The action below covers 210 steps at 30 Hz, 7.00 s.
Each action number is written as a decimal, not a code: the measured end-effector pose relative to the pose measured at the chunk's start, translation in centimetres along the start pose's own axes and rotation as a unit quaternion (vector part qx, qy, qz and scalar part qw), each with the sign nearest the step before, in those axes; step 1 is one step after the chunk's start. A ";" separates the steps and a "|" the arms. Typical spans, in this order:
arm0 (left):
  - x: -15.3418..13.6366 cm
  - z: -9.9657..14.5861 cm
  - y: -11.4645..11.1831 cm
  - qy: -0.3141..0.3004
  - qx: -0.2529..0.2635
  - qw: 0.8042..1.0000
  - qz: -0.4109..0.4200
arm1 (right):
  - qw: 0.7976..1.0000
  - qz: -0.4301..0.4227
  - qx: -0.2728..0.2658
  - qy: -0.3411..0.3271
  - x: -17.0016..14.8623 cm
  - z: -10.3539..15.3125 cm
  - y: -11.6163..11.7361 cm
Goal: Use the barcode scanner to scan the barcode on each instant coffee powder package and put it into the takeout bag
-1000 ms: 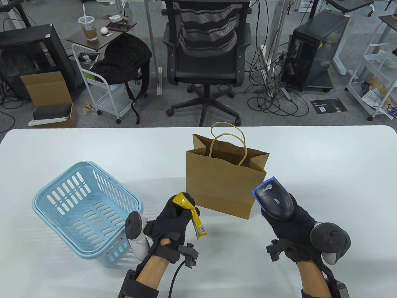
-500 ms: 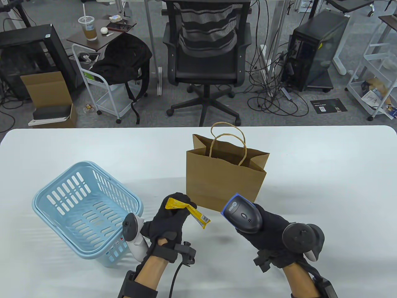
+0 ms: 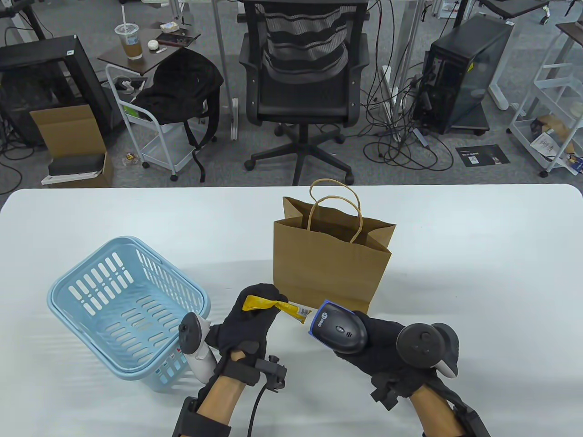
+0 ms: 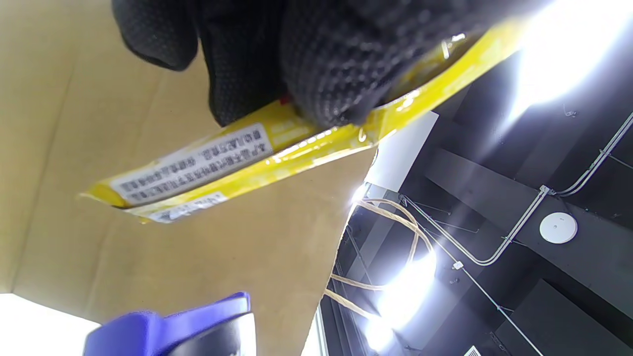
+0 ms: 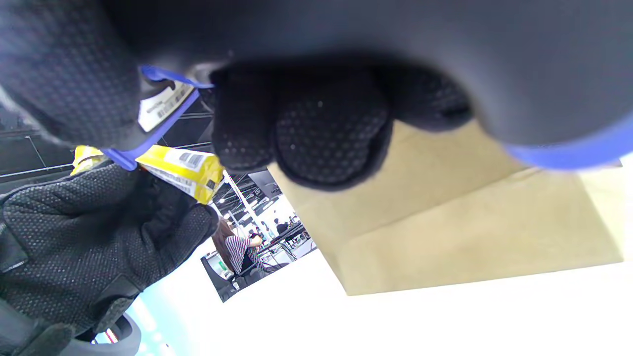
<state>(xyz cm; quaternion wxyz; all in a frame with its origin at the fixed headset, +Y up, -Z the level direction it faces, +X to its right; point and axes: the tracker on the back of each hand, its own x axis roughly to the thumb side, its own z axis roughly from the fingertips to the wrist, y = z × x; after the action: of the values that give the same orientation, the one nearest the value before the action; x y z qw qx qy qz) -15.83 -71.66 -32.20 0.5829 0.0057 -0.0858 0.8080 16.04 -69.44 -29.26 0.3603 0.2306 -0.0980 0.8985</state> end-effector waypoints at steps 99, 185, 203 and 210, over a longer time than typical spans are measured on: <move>11.0 -10.3 -4.7 -0.112 0.032 0.975 -0.188 | 0.934 -0.059 -0.288 0.204 -8.2 4.3 -10.1; 6.7 -8.3 15.0 0.339 -0.077 0.473 -0.809 | 0.946 -0.036 -0.251 0.201 -7.8 3.5 -9.1; 4.5 -7.3 15.9 0.407 -0.142 0.624 -0.652 | 0.949 -0.028 -0.244 0.200 -7.8 3.4 -8.9; 4.9 -6.6 15.8 0.418 -0.159 0.673 -0.589 | 0.949 -0.028 -0.240 0.201 -7.8 3.3 -8.8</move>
<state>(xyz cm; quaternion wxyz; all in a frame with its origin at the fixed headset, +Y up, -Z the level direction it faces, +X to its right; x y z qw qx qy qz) -31.69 -70.95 -40.30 0.9053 -0.3756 0.0611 0.1889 28.20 -68.92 -30.02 0.4421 -0.0461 -0.2301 0.8657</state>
